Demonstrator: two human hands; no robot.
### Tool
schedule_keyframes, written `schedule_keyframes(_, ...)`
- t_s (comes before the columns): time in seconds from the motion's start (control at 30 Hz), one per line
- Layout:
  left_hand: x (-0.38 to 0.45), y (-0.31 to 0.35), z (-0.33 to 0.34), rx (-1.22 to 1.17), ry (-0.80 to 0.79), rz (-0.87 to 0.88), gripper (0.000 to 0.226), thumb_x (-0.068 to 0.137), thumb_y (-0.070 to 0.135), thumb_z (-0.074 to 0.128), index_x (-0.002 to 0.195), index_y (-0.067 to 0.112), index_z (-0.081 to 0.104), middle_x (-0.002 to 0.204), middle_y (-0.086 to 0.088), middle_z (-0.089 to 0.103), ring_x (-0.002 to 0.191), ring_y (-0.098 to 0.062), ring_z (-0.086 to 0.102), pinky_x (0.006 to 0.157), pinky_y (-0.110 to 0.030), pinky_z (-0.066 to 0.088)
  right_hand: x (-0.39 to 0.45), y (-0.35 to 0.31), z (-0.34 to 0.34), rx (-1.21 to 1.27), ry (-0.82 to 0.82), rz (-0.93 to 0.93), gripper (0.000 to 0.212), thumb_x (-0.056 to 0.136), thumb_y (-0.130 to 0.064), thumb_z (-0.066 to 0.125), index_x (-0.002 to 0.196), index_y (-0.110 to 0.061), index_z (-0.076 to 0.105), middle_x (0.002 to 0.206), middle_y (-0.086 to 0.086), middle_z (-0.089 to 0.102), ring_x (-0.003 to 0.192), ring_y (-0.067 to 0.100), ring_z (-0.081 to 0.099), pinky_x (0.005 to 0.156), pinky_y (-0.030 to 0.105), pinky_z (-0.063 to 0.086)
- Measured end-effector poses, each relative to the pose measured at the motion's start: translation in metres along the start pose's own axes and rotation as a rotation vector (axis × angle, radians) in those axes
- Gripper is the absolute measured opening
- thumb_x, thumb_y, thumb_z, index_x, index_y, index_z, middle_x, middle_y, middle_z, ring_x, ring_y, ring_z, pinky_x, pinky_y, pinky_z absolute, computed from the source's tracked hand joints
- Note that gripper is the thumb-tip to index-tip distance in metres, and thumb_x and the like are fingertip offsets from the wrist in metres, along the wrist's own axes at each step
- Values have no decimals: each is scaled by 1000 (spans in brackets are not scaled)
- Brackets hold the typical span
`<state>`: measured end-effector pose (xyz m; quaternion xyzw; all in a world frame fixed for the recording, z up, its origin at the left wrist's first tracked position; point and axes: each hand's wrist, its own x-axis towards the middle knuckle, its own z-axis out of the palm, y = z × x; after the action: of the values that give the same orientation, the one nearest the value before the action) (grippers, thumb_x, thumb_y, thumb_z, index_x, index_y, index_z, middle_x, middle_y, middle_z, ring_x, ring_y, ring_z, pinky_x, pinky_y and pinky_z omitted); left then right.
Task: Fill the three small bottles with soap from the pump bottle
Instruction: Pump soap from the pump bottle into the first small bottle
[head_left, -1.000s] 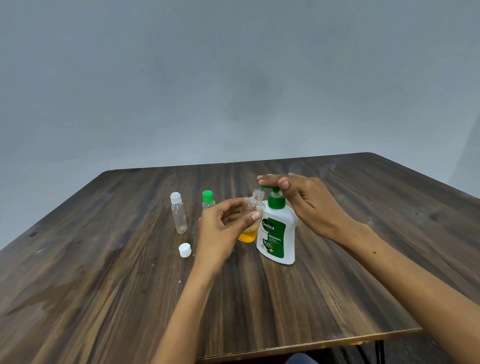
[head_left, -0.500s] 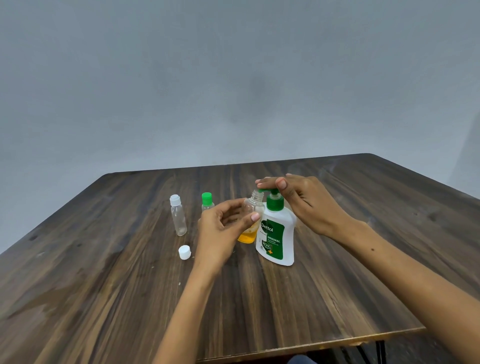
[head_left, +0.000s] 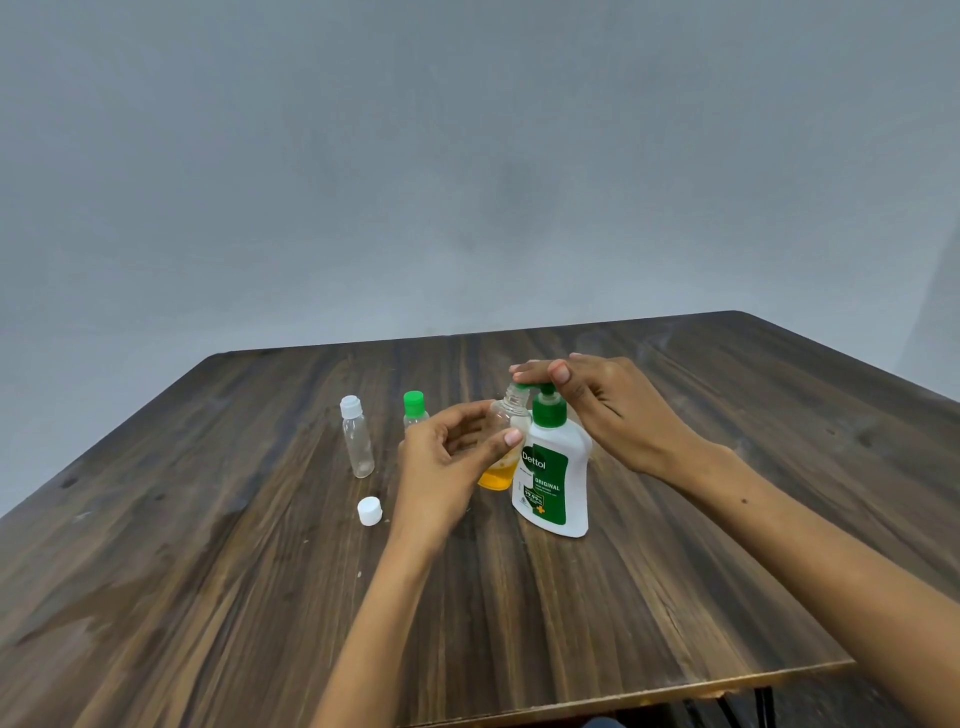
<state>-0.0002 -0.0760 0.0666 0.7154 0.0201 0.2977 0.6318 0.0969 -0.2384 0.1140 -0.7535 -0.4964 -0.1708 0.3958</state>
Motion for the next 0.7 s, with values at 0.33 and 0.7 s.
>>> schedule_keyframes(0.33,-1,-1,1,-25,1,-13,39,68,23,79,106,17,71,100,-1,76,95,-11,72,81,-20,56,0,0,2,42,11,11,84,88,-76,15,111,-19,72,118,-8,69,111,9,63,99,51,46)
schedule_keyframes(0.7,1,0,1,-24,26,-4,34,70,9,83,101,17,71,99,-3,75,93,-14,72,79,-22,57,2,4,-2,-22,11,-22,80,91,-73,13,118,-18,65,122,-7,67,108,10,64,86,44,52)
